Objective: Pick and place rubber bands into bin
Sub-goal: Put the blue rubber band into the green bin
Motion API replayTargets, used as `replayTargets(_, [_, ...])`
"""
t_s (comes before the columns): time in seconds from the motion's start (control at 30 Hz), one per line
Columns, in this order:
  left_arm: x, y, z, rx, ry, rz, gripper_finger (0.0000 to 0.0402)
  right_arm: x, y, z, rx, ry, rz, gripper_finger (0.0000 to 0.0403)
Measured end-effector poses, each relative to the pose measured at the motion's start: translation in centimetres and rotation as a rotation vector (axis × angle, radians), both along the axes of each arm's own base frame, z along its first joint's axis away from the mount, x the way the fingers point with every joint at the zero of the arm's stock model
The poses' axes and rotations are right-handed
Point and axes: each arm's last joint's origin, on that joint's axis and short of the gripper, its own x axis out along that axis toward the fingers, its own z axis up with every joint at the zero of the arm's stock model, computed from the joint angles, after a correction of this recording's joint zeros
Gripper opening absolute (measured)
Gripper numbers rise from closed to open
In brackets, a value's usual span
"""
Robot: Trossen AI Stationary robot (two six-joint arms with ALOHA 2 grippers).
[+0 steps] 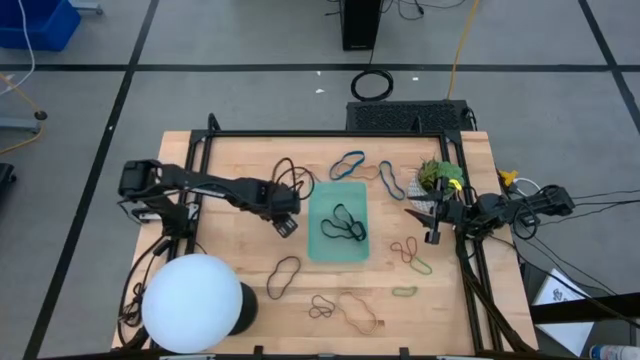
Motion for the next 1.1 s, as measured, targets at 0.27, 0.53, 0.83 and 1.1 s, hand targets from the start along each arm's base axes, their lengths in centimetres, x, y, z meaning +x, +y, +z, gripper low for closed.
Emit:
replayTargets(0.27, [0.9,0.9,-3.8,-0.028,0.117,0.037,0.0188,0.0,0.0,0.0,-0.003,0.005,0.0,0.0141])
replayTargets(0.53, [1.1,1.3,-4.4,-0.075,0.125,0.05,0.0188,0.0,0.0,0.0,-0.004,0.006,0.0,0.0141])
replayTargets(0.83, [1.1,1.2,-4.4,-0.092,0.12,0.047,0.0142,0.0,0.0,0.0,-0.004,0.006,-0.001,0.0141])
replayTargets(1.1, [1.5,1.2,-4.4,-0.097,0.082,0.01,0.0049,0.0,0.0,0.0,-0.004,0.006,-0.001,0.0141])
